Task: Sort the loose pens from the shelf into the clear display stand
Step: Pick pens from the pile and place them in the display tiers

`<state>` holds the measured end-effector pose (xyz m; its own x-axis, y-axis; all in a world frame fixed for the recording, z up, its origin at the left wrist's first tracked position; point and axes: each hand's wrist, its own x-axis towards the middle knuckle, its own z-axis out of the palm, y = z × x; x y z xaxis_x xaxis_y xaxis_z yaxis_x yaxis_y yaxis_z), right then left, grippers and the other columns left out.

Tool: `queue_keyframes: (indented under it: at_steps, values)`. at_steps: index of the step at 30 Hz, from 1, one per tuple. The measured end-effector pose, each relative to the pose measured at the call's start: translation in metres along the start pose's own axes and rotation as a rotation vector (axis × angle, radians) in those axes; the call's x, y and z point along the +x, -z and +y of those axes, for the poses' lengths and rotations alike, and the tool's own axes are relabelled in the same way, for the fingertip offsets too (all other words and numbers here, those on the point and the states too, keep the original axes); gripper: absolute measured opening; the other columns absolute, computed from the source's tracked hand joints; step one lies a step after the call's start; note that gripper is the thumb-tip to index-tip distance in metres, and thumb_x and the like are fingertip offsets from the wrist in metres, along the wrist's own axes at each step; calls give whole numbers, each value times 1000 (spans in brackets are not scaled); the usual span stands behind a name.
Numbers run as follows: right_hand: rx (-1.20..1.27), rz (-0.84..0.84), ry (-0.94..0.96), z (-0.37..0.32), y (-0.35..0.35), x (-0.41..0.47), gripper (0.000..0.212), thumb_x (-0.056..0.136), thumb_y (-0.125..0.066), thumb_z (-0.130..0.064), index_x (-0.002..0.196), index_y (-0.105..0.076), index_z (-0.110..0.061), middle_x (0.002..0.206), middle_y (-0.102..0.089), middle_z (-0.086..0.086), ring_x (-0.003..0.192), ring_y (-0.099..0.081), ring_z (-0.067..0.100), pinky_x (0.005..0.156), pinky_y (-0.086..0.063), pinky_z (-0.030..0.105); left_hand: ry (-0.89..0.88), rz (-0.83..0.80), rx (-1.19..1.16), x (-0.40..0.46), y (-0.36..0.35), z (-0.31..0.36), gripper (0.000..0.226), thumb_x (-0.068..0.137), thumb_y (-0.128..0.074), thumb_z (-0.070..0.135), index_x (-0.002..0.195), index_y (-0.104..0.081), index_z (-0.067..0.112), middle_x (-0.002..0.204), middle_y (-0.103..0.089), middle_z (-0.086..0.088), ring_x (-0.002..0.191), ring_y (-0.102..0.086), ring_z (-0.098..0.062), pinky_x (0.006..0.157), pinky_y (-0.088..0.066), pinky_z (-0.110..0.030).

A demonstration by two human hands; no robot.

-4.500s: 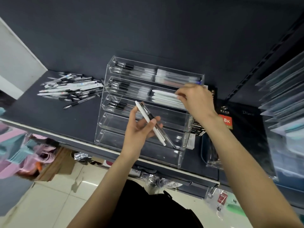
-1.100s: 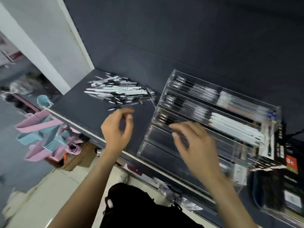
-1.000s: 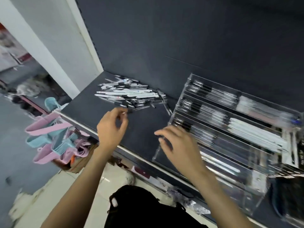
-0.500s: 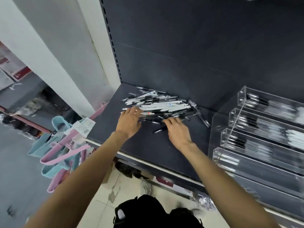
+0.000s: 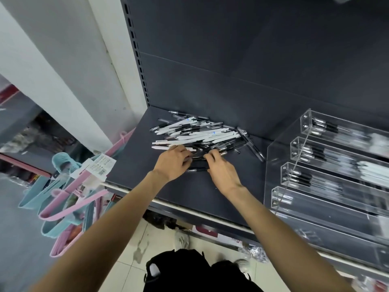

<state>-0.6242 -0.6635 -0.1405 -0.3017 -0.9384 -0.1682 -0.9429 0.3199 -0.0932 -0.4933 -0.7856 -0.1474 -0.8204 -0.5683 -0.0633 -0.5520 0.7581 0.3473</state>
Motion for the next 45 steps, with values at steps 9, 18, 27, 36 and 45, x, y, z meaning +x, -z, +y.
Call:
queue_keyframes:
  at_steps: [9, 18, 27, 36, 45]
  values:
    - [-6, 57, 22, 6, 12, 8, 42, 89, -59, -17, 130, -48, -12, 127, -41, 10, 112, -47, 26, 77, -50, 35, 12, -248, 421, 8, -11, 46, 41, 102, -36, 32, 128, -34, 0, 131, -41, -18, 122, -41, -29, 93, -47, -33]
    - [201, 125, -50, 19, 7, -6, 53, 89, -59, -10, 138, -40, -17, 127, -38, 10, 102, -55, 27, 74, -52, 37, 12, -275, 383, 6, -10, 48, 25, 99, -40, 9, 123, -38, 1, 124, -49, -18, 109, -54, -29, 87, -46, -33]
    - [844, 299, -340, 31, 14, -19, 49, 83, -67, -9, 129, -51, -17, 120, -47, 5, 76, -60, 9, 90, -48, 25, 439, -187, -553, -6, -1, 22, 25, 98, -48, 30, 93, -61, 9, 84, -63, -9, 77, -59, -25, 66, -42, -31]
    - [1374, 147, -334, 11, 37, -40, 21, 85, -67, -16, 106, -64, -21, 92, -63, -3, 84, -60, 12, 68, -51, 22, 483, -68, -1341, -47, 37, 46, 23, 102, -41, 24, 109, -62, 22, 89, -66, 11, 73, -61, -3, 70, -47, -22]
    - [1479, 87, -109, -5, 90, -34, 16, 89, -63, -17, 105, -65, -15, 84, -63, -11, 66, -55, -8, 60, -40, 10, 302, -174, -1662, -78, 49, 80, 34, 91, -47, 25, 120, -60, 11, 74, -53, 6, 59, -42, -4, 47, -32, -15]
